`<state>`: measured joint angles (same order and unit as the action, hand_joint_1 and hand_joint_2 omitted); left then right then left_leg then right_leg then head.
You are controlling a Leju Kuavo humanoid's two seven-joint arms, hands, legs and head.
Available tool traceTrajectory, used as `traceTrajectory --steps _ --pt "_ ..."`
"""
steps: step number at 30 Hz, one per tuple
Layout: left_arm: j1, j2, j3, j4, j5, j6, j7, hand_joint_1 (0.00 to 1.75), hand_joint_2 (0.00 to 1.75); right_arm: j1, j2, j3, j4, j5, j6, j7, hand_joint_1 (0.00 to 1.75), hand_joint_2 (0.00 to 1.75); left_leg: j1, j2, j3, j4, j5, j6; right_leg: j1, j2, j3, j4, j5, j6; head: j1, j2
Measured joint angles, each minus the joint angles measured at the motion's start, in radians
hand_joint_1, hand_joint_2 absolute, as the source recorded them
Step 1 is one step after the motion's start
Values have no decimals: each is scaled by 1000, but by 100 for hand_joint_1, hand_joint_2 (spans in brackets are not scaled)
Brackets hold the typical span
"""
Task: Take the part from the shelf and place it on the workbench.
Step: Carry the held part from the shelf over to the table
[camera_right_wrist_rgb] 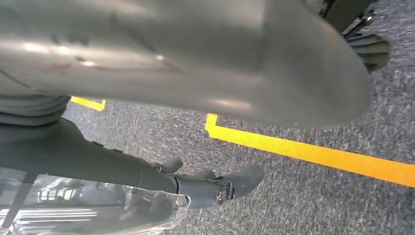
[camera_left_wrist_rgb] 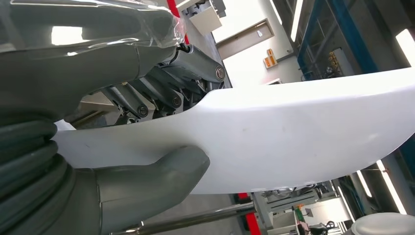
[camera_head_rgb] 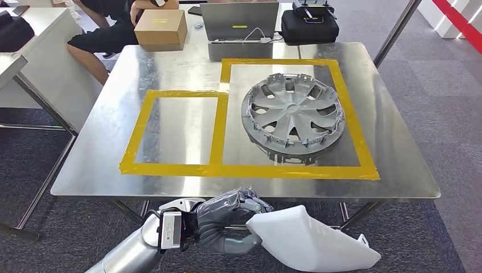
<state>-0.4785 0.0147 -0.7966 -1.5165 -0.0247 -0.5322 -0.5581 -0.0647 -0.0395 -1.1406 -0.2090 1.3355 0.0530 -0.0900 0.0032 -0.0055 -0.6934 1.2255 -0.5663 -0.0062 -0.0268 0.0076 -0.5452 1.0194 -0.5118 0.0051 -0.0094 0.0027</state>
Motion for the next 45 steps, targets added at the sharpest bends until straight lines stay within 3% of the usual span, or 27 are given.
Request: traceTrajectory --steps 1,3,5,8,10,12,13,14,16,18,22,24,27,28,29,30,32,34,41,45 --pt "-1 0 0 0 1 0 0 175 175 0 1 0 0 0 0 0 0 0 -1 0 24 -73 49 5 0 2 9 -1 -8 3 0 0" --pt "-6 0 -1 2 4 0 0 175 175 -2 2 -1 0 -1 0 0 0 0 -5 -1 69 -180 97 13 2 6 18 -2 -21 12 1 0" --pt "-10 0 -1 3 6 0 0 175 175 -4 2 -3 0 -1 0 0 0 0 -10 -2 82 -202 91 20 2 7 21 -8 -28 25 1 0" --pt "-16 -2 -1 2 7 0 0 175 175 -6 3 -4 0 -2 -1 0 0 0 -5 -3 101 -217 87 36 0 4 25 7 -42 40 2 0" --pt "-20 -4 -2 2 8 -1 0 175 175 -6 3 -5 0 -5 -1 0 0 0 -2 0 116 -225 81 47 0 2 -31 112 -80 47 5 0" --pt "-20 -5 -4 2 10 -2 2 175 175 -4 2 -8 0 -9 -2 0 0 0 -3 0 125 -225 69 53 0 2 -123 250 -118 52 5 0" --pt "-18 -5 -4 1 10 -3 3 175 175 -2 3 -10 0 -11 -3 0 0 0 -3 -1 132 -225 63 53 0 2 -155 283 -113 53 5 0" --pt "-16 -5 -4 1 11 -2 5 175 175 0 3 -11 0 -11 -4 0 0 0 -3 -3 142 -225 55 52 0 1 -165 275 -86 52 6 0" --pt "-13 -4 -4 -5 12 0 8 175 175 2 3 -13 0 -8 -4 1 0 0 -3 -4 167 -225 36 46 0 -1 -132 154 9 48 6 0" --pt "-13 -2 -3 -12 12 2 10 175 175 1 3 -15 0 -4 -3 3 0 0 -7 -5 182 -224 18 35 3 -4 -85 41 62 41 7 0" --pt "-15 0 -1 -24 11 4 13 175 175 1 2 -16 0 2 -1 5 0 0 -9 -5 190 -228 -2 14 6 -5 -63 10 45 17 4 0" --pt "-19 1 0 -30 9 8 14 175 175 0 1 -16 0 5 -1 2 0 0 -8 -4 171 -176 -30 3 1 -5 -48 5 37 4 0 0" --pt "-16 8 1 -32 5 20 17 175 175 -3 -1 -15 0 15 -1 -3 0 0 -3 -2 47 25 -97 -8 -1 -5 -31 3 22 -5 -4 0" --pt "-13 12 1 -32 3 24 18 175 175 -2 -2 -15 0 18 -1 -4 0 0 -2 -1 9 68 -96 -9 -1 -5 -24 3 16 -5 -4 0" --pt "-9 15 1 -32 2 27 19 175 175 -2 -2 -14 0 20 -1 -5 0 0 -1 -1 -10 72 -72 -8 -1 -4 -16 3 10 -4 -4 0" --pt "-7 18 1 -33 1 31 19 175 175 -1 -3 -14 0 21 -1 -5 0 0 -1 -1 -8 35 -30 -6 -1 -3 -6 3 3 -2 -4 0" --pt "-6 22 4 -37 -9 42 20 175 175 -2 -3 -12 0 22 0 -6 0 0 -3 -1 35 -103 65 2 0 -1 13 3 -12 4 -4 0" --pt "-2 25 11 -46 -37 71 22 175 175 -6 -3 -10 0 25 1 -9 0 0 -6 -2 68 -189 107 8 4 2 20 3 -24 10 -3 0" --pt "2 51 73 -71 -356 349 45 175 175 -9 -2 7 0 47 1 -22 0 0 -6 -6 74 -203 103 15 6 2 31 -14 -30 12 -2 0" --pt "-3 67 98 -70 -404 386 49 175 175 -10 -1 13 0 52 1 -23 0 0 -7 -6 74 -202 100 18 6 1 32 -17 -30 17 -2 0"
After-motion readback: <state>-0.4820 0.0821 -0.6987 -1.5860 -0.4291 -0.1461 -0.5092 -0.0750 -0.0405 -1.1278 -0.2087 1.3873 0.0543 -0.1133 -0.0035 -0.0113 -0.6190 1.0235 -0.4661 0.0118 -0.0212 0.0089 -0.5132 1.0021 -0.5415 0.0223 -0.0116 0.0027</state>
